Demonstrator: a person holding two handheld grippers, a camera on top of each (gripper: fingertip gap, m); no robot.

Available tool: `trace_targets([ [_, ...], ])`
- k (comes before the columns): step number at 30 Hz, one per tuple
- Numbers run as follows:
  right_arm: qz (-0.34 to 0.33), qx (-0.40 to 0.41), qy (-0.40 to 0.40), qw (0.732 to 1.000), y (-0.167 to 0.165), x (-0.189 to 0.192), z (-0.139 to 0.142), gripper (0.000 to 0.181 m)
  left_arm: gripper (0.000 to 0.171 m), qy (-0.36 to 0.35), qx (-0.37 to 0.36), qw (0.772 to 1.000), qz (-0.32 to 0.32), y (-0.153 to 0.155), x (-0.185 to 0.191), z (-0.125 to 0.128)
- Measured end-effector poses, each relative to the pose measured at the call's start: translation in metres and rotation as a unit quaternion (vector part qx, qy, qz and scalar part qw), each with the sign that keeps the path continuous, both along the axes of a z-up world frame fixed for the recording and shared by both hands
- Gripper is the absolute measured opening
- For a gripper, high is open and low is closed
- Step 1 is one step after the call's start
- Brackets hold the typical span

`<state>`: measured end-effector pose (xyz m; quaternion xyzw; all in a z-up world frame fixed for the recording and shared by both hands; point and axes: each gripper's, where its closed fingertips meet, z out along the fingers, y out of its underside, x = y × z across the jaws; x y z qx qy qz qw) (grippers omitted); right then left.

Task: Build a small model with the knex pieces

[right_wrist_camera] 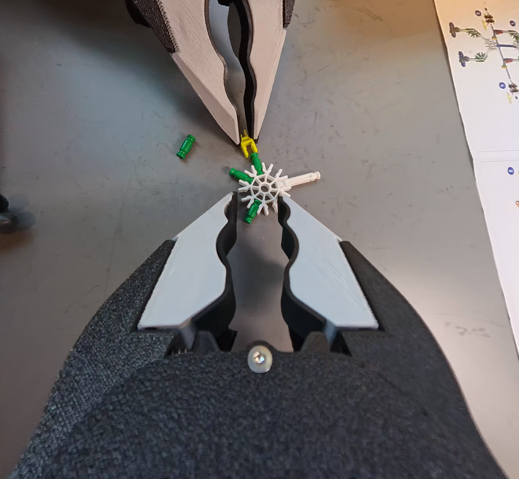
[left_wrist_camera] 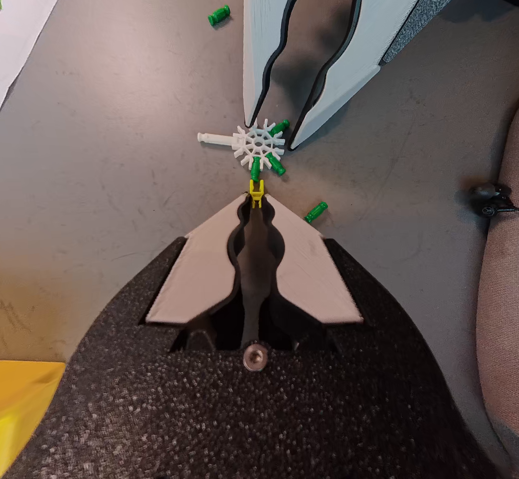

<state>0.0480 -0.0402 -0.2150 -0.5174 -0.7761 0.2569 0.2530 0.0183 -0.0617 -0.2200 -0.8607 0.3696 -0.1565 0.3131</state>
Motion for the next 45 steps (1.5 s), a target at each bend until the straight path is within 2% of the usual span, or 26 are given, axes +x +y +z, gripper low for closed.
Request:
trace_targets([
  [5, 0.005, 0.005, 0.0, 1.0, -0.001, 0.001, 0.0, 0.027, 0.007, -0.018, 0.026, 0.999, -0.014, 0.001, 0.001, 0.012],
  [16, 0.019, 0.004, 0.001, 1.0, -0.005, 0.001, 0.0, 0.027, 0.007, -0.012, 0.019, 1.0, -0.02, 0.003, 0.002, 0.001],
  [23, 0.009, -0.028, 0.027, 0.999, -0.003, -0.002, 0.012, 0.027, 0.008, -0.008, 0.023, 0.999, -0.024, 0.004, 0.0, 0.0],
  [32, 0.01, -0.025, 0.019, 0.999, -0.003, 0.0, 0.008, 0.027, 0.011, -0.054, 0.03, 0.998, -0.017, 0.006, 0.006, 0.012],
  [45, 0.011, -0.024, 0.004, 1.0, -0.003, 0.001, 0.001, 0.026, 0.005, -0.014, 0.017, 1.0, -0.02, 0.01, 0.013, 0.006],
])
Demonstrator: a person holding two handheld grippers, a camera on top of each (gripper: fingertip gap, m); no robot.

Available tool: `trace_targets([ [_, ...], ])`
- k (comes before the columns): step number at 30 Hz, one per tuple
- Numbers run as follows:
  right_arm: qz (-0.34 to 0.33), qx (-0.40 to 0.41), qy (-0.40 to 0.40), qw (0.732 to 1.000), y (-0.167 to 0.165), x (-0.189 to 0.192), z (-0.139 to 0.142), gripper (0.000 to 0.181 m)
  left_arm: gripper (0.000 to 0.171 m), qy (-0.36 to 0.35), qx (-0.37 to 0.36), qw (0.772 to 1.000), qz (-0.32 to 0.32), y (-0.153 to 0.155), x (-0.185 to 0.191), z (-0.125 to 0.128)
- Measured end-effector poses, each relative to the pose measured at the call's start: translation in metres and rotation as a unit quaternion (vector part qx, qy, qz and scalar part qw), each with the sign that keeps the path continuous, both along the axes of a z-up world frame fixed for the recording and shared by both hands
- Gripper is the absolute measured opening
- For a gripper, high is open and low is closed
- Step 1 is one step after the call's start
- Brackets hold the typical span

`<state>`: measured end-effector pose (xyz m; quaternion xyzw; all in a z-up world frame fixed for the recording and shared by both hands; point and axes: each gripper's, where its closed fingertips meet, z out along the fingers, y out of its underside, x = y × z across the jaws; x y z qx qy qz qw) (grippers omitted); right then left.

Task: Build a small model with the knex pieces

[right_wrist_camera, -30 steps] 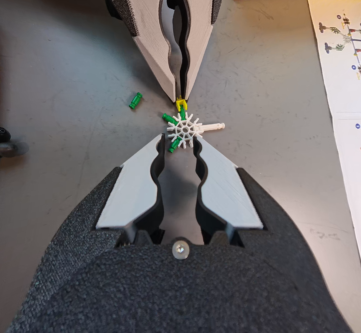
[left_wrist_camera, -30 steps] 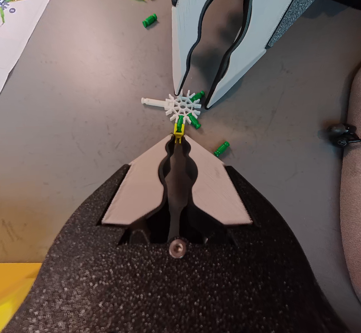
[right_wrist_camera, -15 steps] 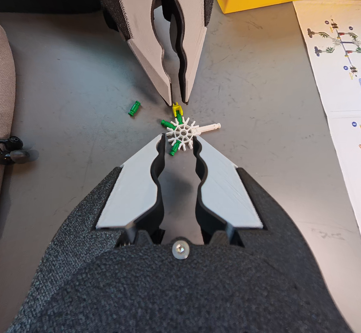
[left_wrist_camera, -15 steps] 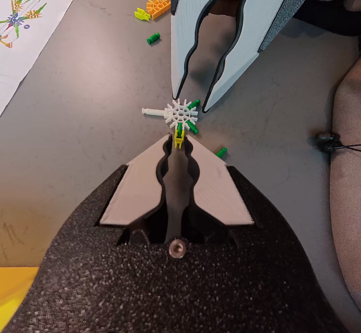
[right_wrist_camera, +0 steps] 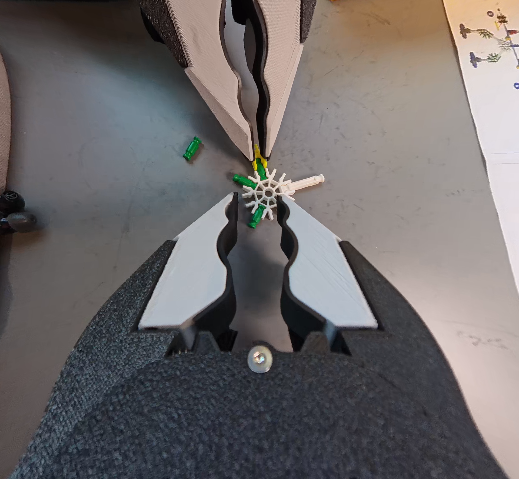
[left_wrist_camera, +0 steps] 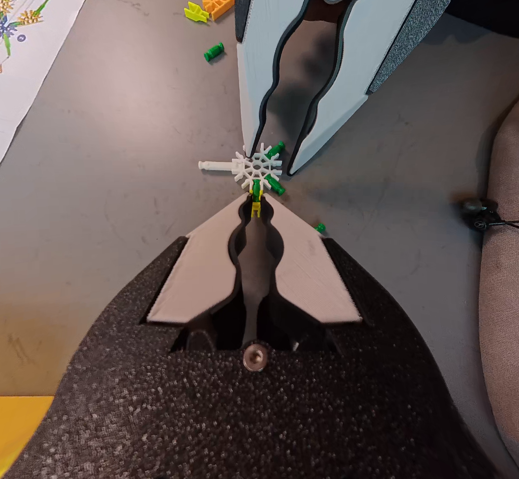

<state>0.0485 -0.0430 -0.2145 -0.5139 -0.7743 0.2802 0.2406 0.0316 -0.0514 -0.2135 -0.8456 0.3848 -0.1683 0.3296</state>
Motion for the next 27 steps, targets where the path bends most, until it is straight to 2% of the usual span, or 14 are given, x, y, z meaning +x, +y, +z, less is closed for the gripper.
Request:
trace_targets([
  [3, -0.002, 0.0, -0.002, 1.0, 0.001, 0.0, -0.001, 0.027, 0.001, 0.046, -0.042, 0.998, -0.026, -0.006, 0.004, -0.012],
  [7, -0.005, 0.004, 0.002, 1.0, 0.002, 0.001, -0.001, 0.028, 0.0, 0.065, -0.055, 0.996, -0.027, -0.003, 0.007, -0.01],
  [12, -0.002, -0.008, 0.008, 1.0, 0.001, 0.002, -0.001, 0.028, 0.0, 0.004, -0.074, 0.997, -0.013, -0.003, 0.007, -0.008],
  [15, 0.0, -0.014, 0.009, 1.0, 0.001, 0.003, -0.001, 0.027, 0.0, -0.006, -0.067, 0.998, -0.015, -0.004, 0.006, -0.006],
  [20, 0.002, -0.017, 0.01, 1.0, 0.001, 0.004, -0.001, 0.027, 0.001, -0.039, -0.028, 0.999, -0.021, -0.003, 0.003, 0.016],
  [27, 0.004, -0.014, 0.01, 1.0, 0.001, 0.004, -0.001, 0.027, 0.017, 0.026, 0.036, 0.998, -0.048, 0.001, -0.008, 0.004],
])
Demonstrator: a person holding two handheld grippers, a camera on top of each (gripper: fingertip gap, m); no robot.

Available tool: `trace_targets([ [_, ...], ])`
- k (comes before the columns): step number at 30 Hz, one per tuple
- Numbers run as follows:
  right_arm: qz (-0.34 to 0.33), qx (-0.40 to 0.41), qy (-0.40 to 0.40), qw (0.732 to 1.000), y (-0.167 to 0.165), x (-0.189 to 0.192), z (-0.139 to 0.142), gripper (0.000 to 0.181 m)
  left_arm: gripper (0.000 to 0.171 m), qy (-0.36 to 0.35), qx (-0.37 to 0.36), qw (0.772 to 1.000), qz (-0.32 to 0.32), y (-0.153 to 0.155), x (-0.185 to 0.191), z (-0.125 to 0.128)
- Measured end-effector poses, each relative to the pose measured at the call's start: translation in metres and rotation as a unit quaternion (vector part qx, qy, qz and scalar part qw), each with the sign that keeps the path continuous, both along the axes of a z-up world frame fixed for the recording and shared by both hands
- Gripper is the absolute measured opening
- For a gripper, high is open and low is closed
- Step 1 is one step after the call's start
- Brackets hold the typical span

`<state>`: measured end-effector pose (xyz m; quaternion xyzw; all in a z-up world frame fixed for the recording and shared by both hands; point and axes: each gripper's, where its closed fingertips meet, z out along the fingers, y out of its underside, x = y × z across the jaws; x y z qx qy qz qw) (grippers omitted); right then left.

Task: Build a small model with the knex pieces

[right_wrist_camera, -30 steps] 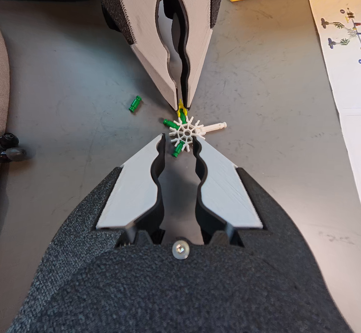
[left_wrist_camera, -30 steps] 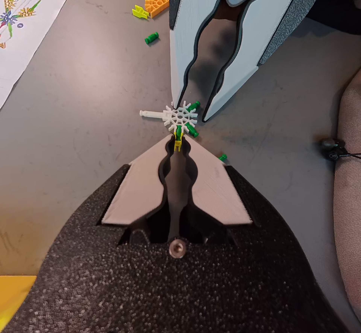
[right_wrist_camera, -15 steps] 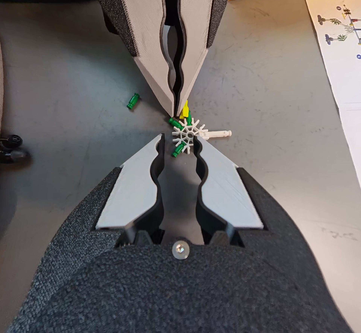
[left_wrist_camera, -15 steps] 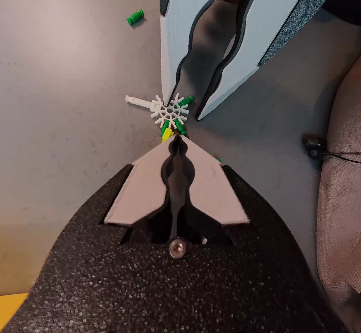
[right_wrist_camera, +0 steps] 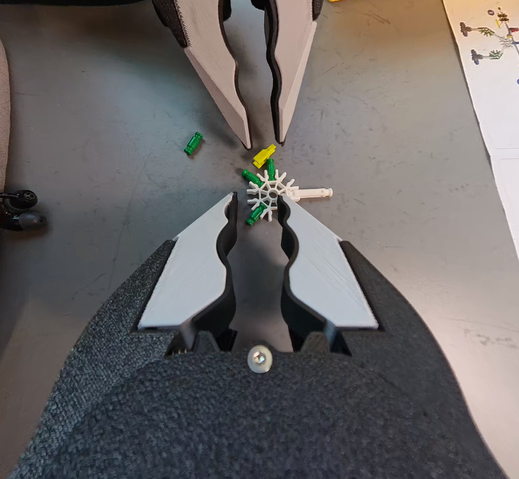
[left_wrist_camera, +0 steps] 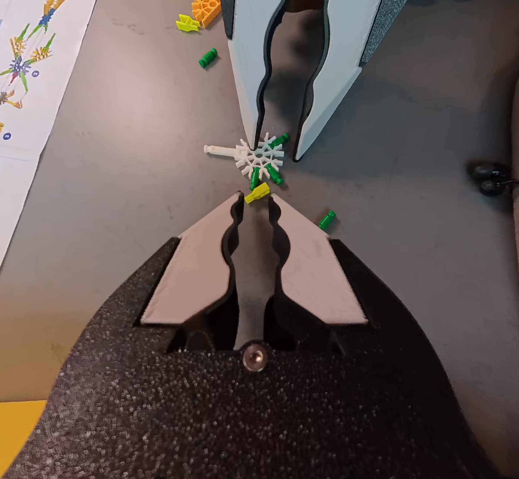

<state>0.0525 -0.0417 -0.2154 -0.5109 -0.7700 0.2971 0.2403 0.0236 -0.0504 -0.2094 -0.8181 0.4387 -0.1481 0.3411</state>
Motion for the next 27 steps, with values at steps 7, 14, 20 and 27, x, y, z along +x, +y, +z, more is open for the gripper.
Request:
trace_targets([
  [7, 0.006, 0.008, -0.002, 1.0, -0.001, 0.002, 0.0, 0.027, 0.0, -0.016, -0.028, 0.999, -0.003, 0.0, 0.003, -0.011],
  [14, 0.016, 0.018, -0.002, 1.0, 0.0, 0.002, 0.0, 0.025, 0.0, -0.058, -0.068, 0.996, 0.017, 0.0, 0.003, -0.011],
  [20, 0.023, 0.036, -0.005, 0.999, -0.001, 0.002, -0.001, 0.025, 0.0, -0.065, -0.064, 0.996, 0.024, 0.0, 0.003, -0.01],
  [27, 0.033, 0.03, -0.005, 0.999, 0.001, 0.008, 0.0, 0.02, 0.012, -0.083, -0.032, 0.996, 0.029, 0.002, 0.005, 0.004],
])
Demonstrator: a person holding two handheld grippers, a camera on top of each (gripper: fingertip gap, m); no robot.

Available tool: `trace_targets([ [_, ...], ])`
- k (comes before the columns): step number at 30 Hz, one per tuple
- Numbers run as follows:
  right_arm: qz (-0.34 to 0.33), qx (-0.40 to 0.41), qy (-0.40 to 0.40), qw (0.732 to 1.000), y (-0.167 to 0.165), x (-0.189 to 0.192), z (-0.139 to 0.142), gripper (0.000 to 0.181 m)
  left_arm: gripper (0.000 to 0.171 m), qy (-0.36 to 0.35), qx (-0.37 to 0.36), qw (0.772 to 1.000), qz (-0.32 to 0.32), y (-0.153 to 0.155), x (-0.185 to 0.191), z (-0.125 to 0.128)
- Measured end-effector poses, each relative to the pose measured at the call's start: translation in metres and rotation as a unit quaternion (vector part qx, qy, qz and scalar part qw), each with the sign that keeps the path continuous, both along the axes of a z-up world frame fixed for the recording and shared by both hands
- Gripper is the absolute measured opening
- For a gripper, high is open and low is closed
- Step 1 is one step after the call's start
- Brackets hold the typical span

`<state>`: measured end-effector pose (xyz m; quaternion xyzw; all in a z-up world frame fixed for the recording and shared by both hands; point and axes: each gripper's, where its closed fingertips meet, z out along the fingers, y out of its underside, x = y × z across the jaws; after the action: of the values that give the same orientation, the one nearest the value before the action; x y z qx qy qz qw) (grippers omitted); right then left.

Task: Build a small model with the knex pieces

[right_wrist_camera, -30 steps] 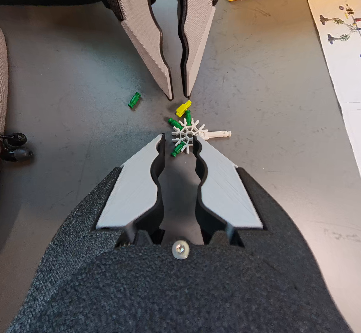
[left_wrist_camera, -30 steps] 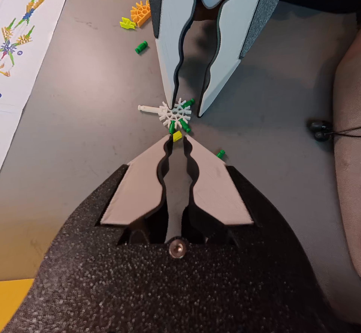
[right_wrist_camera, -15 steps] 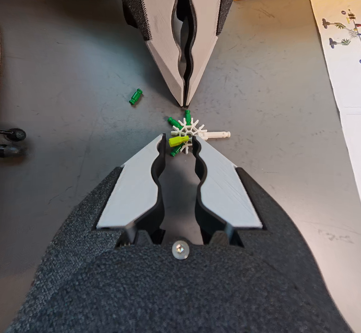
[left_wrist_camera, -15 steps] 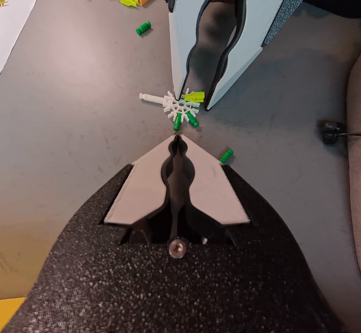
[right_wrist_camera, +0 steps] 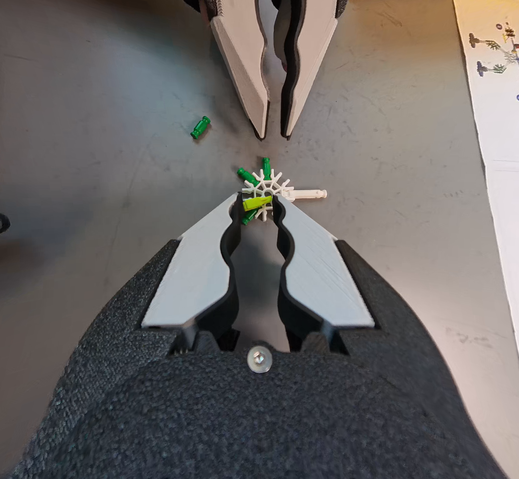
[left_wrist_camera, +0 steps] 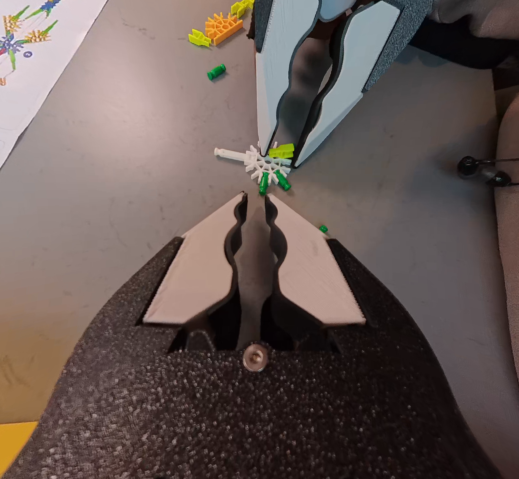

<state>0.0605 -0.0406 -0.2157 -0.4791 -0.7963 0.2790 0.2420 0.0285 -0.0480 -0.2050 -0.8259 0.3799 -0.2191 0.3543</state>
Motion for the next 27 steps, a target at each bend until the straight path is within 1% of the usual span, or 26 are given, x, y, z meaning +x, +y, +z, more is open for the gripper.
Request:
trace_targets([
  [7, 0.006, -0.009, -0.002, 1.0, 0.008, 0.009, 0.0, 0.02, 0.015, 0.036, 0.014, 0.999, -0.01, -0.003, 0.0, -0.009],
  [19, 0.036, -0.025, 0.012, 0.999, 0.001, 0.009, 0.001, 0.02, 0.015, 0.039, 0.017, 0.999, -0.006, -0.003, -0.01, -0.007],
  [27, 0.033, -0.008, 0.012, 0.999, 0.005, 0.013, 0.001, 0.022, 0.015, 0.046, 0.011, 0.999, -0.01, -0.004, -0.011, -0.012],
])
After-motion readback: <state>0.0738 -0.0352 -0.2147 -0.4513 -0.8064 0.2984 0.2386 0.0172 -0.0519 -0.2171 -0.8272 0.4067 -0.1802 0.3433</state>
